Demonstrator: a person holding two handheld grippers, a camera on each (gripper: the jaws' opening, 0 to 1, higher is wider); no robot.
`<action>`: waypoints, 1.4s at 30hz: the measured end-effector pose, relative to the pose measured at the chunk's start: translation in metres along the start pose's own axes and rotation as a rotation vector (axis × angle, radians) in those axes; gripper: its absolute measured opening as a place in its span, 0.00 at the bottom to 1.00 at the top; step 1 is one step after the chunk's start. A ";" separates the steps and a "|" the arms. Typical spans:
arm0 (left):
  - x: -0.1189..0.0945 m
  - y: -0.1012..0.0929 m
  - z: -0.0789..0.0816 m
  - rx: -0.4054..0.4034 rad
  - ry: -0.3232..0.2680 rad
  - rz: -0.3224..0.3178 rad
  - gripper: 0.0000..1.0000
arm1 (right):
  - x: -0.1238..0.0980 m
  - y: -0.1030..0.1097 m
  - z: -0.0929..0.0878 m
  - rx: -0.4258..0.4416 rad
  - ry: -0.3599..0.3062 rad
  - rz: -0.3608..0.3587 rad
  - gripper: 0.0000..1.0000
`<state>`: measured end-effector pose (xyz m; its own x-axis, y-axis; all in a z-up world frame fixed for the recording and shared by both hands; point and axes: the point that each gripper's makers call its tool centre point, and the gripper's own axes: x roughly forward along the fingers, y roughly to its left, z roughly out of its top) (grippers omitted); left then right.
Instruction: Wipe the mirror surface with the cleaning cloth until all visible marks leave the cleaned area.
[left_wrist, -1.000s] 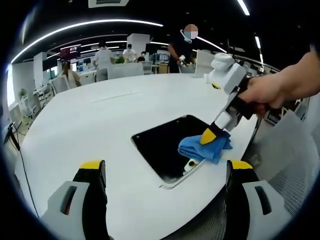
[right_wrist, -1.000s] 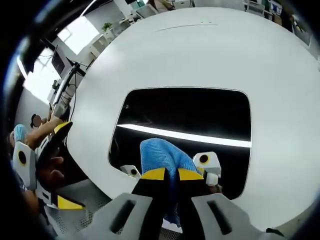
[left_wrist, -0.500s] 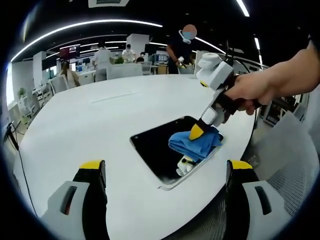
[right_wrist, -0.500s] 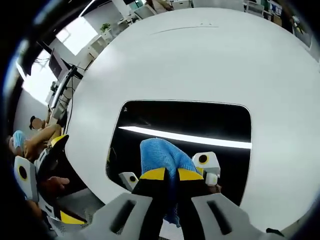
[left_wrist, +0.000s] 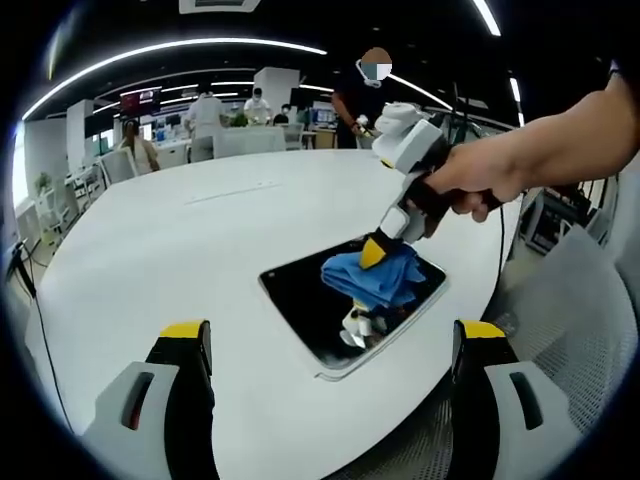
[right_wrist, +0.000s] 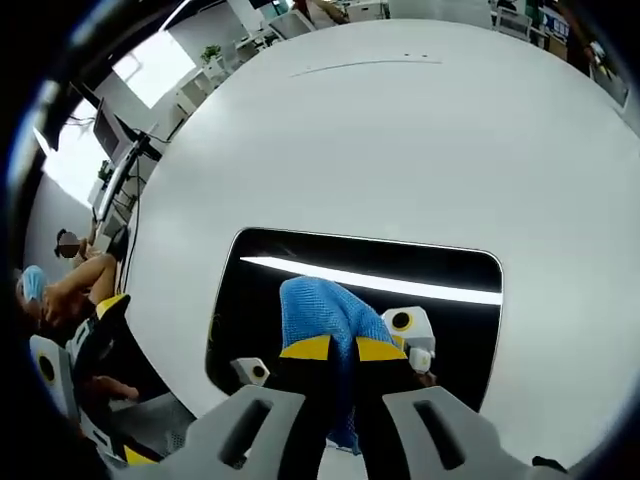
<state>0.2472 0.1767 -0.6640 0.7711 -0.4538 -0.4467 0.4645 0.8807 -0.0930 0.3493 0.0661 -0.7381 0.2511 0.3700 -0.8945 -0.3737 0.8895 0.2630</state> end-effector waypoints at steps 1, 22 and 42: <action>0.000 0.000 0.000 0.001 0.001 0.000 0.99 | 0.001 0.000 0.002 -0.008 -0.001 -0.004 0.01; 0.000 0.001 -0.002 -0.003 0.011 0.004 0.99 | 0.012 -0.009 0.037 -0.046 -0.011 -0.033 0.01; 0.000 0.003 -0.003 -0.009 0.014 0.012 0.99 | 0.014 -0.010 0.047 -0.055 -0.025 -0.024 0.01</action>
<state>0.2468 0.1797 -0.6672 0.7702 -0.4417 -0.4601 0.4514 0.8871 -0.0960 0.3989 0.0750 -0.7359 0.2825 0.3555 -0.8910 -0.4153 0.8825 0.2205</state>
